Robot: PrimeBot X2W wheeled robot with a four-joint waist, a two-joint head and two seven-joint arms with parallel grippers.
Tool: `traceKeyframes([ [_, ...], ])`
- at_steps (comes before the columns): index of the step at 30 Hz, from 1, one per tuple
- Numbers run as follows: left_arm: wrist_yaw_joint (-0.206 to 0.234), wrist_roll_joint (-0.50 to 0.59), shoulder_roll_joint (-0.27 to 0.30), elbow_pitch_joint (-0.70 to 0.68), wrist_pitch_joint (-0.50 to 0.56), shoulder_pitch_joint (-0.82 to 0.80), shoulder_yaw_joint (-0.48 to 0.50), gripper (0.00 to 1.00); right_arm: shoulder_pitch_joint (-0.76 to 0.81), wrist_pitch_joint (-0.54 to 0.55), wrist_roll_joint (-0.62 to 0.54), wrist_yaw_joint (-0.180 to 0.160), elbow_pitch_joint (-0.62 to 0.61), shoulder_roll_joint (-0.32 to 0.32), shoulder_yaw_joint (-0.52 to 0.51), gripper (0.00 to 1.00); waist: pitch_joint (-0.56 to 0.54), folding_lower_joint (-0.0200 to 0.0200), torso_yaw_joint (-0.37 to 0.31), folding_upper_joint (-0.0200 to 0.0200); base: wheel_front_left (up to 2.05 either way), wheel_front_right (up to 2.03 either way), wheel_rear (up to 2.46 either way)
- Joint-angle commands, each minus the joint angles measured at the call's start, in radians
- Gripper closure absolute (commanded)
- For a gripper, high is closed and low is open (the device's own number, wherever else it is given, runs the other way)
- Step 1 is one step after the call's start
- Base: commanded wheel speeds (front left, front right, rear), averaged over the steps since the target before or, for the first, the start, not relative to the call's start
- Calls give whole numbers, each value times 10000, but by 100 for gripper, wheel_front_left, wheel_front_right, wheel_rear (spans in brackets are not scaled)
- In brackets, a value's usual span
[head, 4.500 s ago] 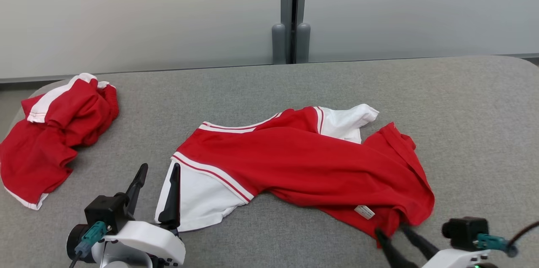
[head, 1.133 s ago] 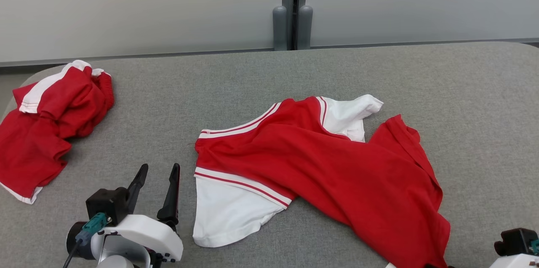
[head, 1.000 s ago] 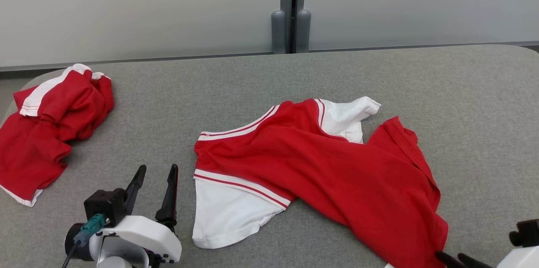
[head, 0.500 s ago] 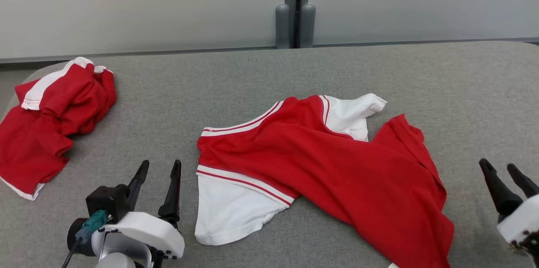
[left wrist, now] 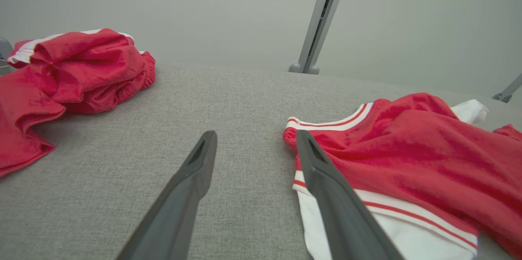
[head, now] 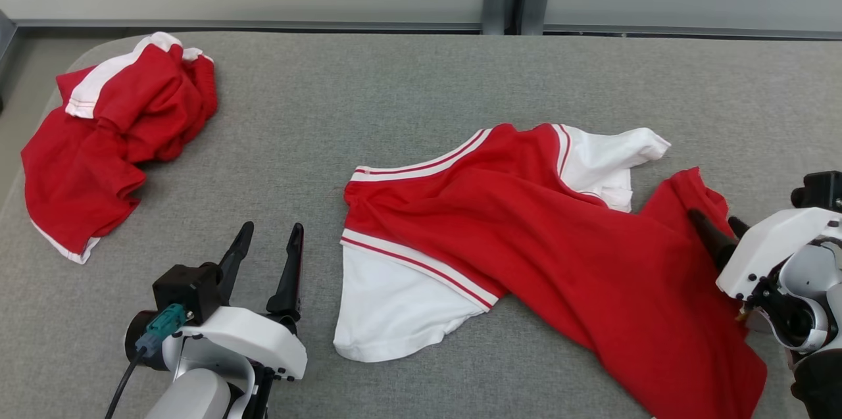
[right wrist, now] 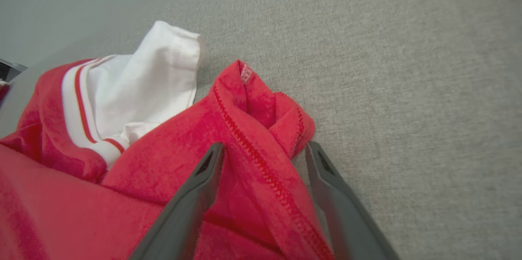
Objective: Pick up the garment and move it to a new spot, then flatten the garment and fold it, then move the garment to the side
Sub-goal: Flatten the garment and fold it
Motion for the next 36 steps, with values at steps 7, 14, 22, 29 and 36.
traceKeyframes([
  [7,-173,-41,-155,370,-219,-273,-31,0,-844,922,556,2,1771,-140,491,50,106,0,395,0,0,0,0],
  [14,-254,-39,-235,485,-293,-455,-68,0,-1361,349,883,2,1895,-449,828,100,276,0,667,0,0,0,0],
  [22,-341,101,-371,453,-337,-762,-188,0,-2549,-646,897,2,1973,-913,1287,100,899,0,1076,0,0,0,0],
  [29,-455,179,-592,602,-412,-1099,-315,0,-3915,-1250,889,2,2663,-1479,1826,100,1382,0,1541,0,0,0,0],
  [36,-515,191,-666,868,-468,-1174,-334,0,-4650,-2008,978,2,3735,-1407,2231,0,1249,0,1626,0,0,0,0],
])
